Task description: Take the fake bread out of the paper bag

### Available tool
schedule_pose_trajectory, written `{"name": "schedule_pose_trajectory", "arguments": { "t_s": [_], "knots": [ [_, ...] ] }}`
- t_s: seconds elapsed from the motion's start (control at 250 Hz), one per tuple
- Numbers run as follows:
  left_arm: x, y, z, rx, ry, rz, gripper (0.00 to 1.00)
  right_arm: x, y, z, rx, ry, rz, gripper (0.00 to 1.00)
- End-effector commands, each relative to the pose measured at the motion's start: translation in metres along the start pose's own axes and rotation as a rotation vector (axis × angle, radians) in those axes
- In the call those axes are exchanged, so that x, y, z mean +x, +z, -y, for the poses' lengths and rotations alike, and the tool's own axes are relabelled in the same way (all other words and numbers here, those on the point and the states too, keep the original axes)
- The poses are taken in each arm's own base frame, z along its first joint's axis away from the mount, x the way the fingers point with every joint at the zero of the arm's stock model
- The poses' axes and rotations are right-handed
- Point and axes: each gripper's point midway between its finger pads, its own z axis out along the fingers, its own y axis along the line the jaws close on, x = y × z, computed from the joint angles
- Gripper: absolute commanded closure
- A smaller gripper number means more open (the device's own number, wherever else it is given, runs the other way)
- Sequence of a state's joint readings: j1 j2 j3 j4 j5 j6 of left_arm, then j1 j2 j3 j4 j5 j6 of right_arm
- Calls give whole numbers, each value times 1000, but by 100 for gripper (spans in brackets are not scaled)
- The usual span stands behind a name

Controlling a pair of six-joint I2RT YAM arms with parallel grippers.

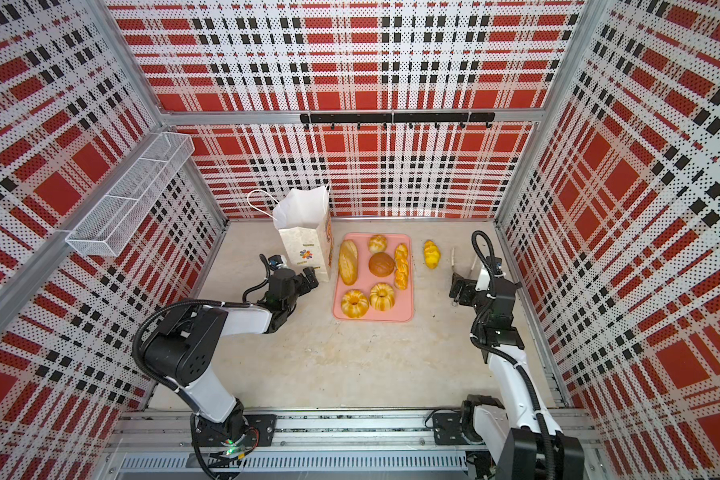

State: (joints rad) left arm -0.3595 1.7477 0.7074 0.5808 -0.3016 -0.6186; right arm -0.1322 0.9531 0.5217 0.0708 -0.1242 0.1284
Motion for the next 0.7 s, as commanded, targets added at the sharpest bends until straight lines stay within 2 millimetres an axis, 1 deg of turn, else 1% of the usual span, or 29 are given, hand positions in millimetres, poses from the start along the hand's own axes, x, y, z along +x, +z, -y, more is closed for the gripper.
{"name": "schedule_pose_trajectory", "arguments": {
  "t_s": [0.0, 0.056, 0.14, 0.204, 0.296, 0.4, 0.436, 0.488, 0.496, 0.508, 0.564, 0.612, 0.696],
  "knots": [
    [-19, 11, 11, 7, -68, 78, 0, -10, -7, 0, 11, -29, 28, 0],
    [-21, 14, 13, 10, -69, 81, 0, -13, -9, 0, 14, -38, 28, 0],
    [-21, 13, 14, 16, -60, 83, 0, -15, -12, -1, 14, -41, 34, 0],
    [-21, 7, 9, 9, -67, 87, 0, -16, -14, -2, 10, -41, 42, 0],
    [-19, -7, 0, 20, -70, 92, 0, -16, -14, -1, 14, -32, 44, 0],
    [-18, -31, -17, 37, -71, 106, 0, -11, -10, 5, 43, -15, 33, 0],
    [-23, -42, -23, 46, -73, 134, 0, -9, -8, 8, 57, -6, 31, 0],
    [-28, -61, -28, 76, -59, 183, 0, -5, -3, 11, 69, 4, 24, 0],
    [-33, -62, -35, 64, -63, 200, 0, -3, -2, 11, 68, 4, 21, 0],
    [-35, -66, -39, 61, -61, 211, 0, -2, 0, 11, 65, 4, 19, 0],
    [-45, -82, -50, 53, -31, 252, 0, 5, 9, 6, 27, -27, 6, 0],
    [-54, -95, -55, 46, 14, 283, 0, 10, 18, 4, 10, -45, -7, 0],
    [-71, -113, -59, 30, 95, 313, 0, 19, 32, 10, 28, -37, -23, 0]
  ]
}}
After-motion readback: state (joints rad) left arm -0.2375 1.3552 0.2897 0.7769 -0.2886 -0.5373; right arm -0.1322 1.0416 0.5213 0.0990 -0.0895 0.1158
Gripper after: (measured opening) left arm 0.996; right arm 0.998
